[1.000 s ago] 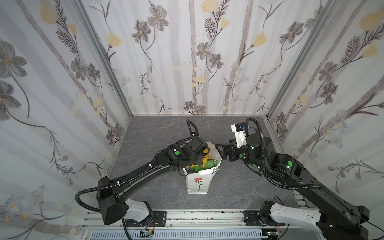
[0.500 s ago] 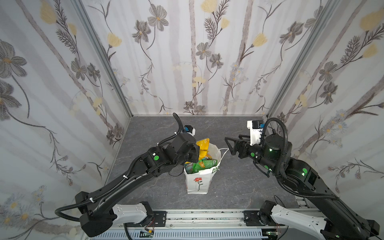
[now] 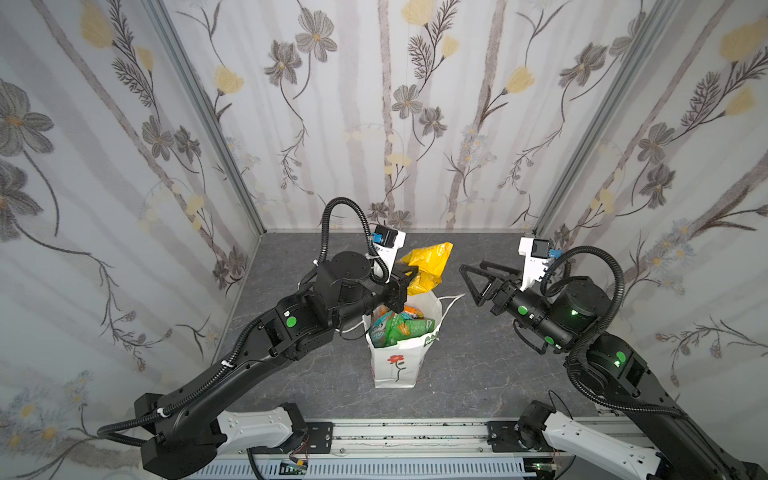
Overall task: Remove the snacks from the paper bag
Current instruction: 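Lift the yellow packet with the left gripper while the right gripper grasps it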
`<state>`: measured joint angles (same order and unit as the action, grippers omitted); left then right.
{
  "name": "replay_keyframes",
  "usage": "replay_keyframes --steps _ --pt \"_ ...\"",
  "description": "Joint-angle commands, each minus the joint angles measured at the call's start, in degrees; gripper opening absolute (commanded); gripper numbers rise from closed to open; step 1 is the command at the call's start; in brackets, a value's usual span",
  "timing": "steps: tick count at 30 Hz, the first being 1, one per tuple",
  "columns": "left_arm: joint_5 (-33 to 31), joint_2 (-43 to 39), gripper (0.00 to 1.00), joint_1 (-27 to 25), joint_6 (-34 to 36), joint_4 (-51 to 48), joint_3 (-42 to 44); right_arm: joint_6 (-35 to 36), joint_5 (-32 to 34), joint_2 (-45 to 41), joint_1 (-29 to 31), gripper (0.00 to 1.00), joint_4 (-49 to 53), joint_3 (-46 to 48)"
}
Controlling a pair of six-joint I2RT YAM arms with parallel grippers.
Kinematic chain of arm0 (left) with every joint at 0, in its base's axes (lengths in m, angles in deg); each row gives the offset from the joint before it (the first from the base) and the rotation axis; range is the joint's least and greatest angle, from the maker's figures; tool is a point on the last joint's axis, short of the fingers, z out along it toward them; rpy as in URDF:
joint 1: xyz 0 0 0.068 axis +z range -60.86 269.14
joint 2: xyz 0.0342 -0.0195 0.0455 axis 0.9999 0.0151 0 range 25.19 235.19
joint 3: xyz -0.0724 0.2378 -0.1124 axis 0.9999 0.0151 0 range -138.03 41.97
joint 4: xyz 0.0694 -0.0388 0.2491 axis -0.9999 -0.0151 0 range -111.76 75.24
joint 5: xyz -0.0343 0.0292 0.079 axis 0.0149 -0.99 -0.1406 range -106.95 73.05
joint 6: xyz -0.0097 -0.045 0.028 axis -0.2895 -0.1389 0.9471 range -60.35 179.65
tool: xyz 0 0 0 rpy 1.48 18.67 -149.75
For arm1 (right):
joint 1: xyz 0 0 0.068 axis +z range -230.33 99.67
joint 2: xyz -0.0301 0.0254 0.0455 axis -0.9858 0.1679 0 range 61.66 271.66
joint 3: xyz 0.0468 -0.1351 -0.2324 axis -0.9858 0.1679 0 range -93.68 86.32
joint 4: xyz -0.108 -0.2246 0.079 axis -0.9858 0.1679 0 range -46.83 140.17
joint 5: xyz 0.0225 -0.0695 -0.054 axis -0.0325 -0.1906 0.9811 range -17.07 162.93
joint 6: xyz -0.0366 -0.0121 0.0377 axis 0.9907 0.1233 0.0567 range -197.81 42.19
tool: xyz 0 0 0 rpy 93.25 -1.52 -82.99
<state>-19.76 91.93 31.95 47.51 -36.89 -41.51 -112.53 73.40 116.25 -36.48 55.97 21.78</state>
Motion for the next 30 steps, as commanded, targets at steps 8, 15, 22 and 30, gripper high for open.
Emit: replay_keyframes --steps 8,15,22,30 --pt "3.69 0.44 0.0 -1.28 5.63 14.97 3.56 -7.93 -13.67 1.0 -1.11 0.84 -14.84 4.01" --pt "3.18 1.07 0.0 -1.69 5.7 14.52 3.16 -9.67 -15.82 1.91 -1.56 0.6 -18.36 4.85" --pt "2.87 1.46 0.0 -1.89 5.9 14.47 3.21 -9.75 -16.38 3.05 -1.84 0.35 -19.72 5.0" --pt "1.97 1.9 0.05 -2.14 6.13 13.95 3.16 -9.51 -15.98 4.18 -2.33 0.02 -18.69 4.7"
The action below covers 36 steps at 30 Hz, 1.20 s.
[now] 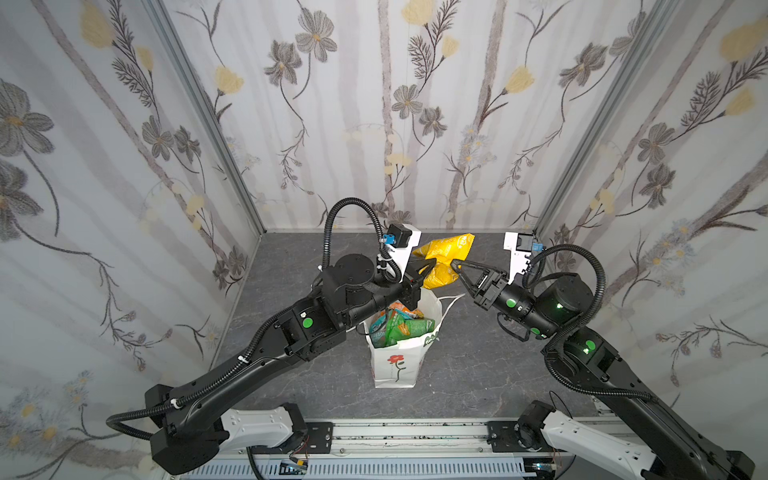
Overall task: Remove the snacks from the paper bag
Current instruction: 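Lift the yellow packet with the left gripper while the right gripper grasps it, then carry the yellow packet away from the bag with the right gripper and drop it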
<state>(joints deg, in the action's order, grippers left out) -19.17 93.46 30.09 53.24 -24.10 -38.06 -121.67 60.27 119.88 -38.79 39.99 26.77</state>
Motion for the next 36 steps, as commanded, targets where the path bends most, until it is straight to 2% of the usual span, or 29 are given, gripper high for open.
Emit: replay_keyframes --steps 1,3,6,10,13,17,20,28,36 --pt "1.25 0.42 0.06 -0.31 0.42 1.07 -0.3 -0.29 -2.73 0.6 -0.11 0.0 -2.71 -0.27" --pt "0.87 0.37 0.11 -0.32 0.41 1.0 -0.3 -0.1 -2.63 0.58 -0.44 0.0 -2.7 -0.37" --pt "0.18 -0.05 0.34 -0.37 0.11 0.77 -0.37 0.17 -2.17 0.49 -1.13 0.0 -2.71 -0.73" --pt "-0.94 -1.8 0.49 -0.36 -0.42 -0.83 -0.72 0.34 -2.4 0.54 -4.13 0.0 -2.79 -1.59" --pt "-1.26 -3.35 0.59 -0.37 -1.03 -2.81 -1.07 0.48 -4.41 1.37 -8.48 0.0 -3.37 -2.83" --pt "-2.87 -4.5 0.85 -0.37 -1.34 -10.04 -2.85 -1.71 -9.85 3.77 -16.28 0.0 -7.31 -3.62" --pt "-5.37 -5.03 0.97 -0.37 -1.24 -16.83 -6.1 -3.39 -13.11 6.69 -22.39 0.0 -9.94 -4.07" --pt "-9.88 -6.13 1.0 -0.37 -4.15 -28.37 -7.25 -4.37 -15.37 17.08 -34.76 0.0 -13.6 -3.51" --pt "-10.97 -6.83 1.0 -0.36 -7.31 -32.65 -4.33 -3.74 -16.51 32.75 -40.71 0.0 -16.07 -5.16"
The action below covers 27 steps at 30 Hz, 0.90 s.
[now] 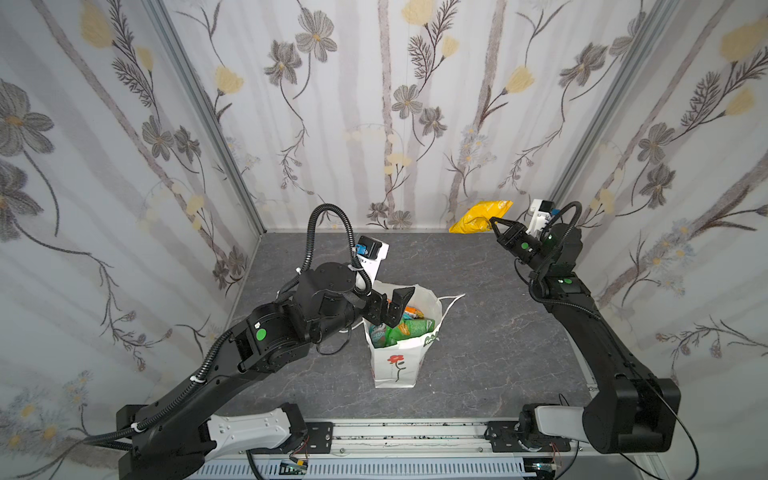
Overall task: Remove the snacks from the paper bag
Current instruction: 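Carry the yellow packet away from the bag with the right gripper and drop it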
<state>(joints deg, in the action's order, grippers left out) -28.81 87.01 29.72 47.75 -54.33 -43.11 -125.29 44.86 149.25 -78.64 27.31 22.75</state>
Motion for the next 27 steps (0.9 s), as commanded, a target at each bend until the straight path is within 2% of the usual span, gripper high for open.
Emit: replay_keyframes --steps 1,8,16,21,27 --pt "-1.37 -0.45 1.0 0.0 -2.05 -2.73 1.04 0.06 -1.15 7.15 -1.23 0.0 -3.19 -2.21" --pt "-2.56 -1.16 1.0 0.0 -3.54 -3.78 3.23 5.14 -0.93 25.76 -2.02 0.0 4.6 -15.3" --pt "-4.86 -2.41 1.0 0.03 -3.39 -2.73 4.93 1.17 -1.86 42.51 -3.09 0.0 8.22 -27.81" --pt "-5.99 -2.76 1.0 0.04 -2.78 -2.0 5.8 0.32 -1.17 49.31 -3.78 0.0 13.07 -34.97" --pt "-6.7 -1.67 1.0 0.07 -3.39 -1.95 5.82 -2.26 -2.96 52.74 -3.98 0.0 13.77 -35.69"
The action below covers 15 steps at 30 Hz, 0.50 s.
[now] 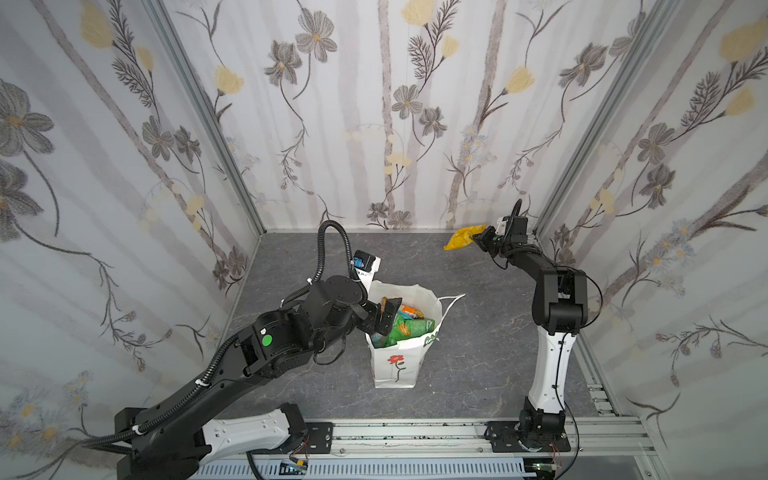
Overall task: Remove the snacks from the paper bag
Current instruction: 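Carry the yellow packet away from the bag with the right gripper and drop it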
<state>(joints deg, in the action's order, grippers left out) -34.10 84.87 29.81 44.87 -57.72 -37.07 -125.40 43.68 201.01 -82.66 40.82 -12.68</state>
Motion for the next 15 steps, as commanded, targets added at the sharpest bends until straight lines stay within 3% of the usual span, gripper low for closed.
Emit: replay_keyframes --steps 1,6,9,12,15 --pt "-1.31 0.7 1.0 0.01 -0.59 1.46 -0.3 -2.53 -2.09 1.2 0.04 0.0 -0.19 0.17" --pt "-1.88 1.49 1.0 0.02 -0.81 1.48 -0.24 -2.59 -1.97 0.65 -0.11 0.15 -0.73 2.59" --pt "-2.0 1.5 1.0 0.01 -2.11 1.26 0.01 -2.87 0.7 -2.18 -0.39 0.39 -1.71 6.38" --pt "-1.83 1.58 1.0 0.09 -3.37 1.19 0.12 -2.59 3.37 -5.51 -0.87 0.54 -2.13 9.89" --pt "-1.36 1.53 1.0 0.0 -4.18 1.25 0.03 -2.58 5.07 -9.28 -1.59 0.62 -3.29 13.61"
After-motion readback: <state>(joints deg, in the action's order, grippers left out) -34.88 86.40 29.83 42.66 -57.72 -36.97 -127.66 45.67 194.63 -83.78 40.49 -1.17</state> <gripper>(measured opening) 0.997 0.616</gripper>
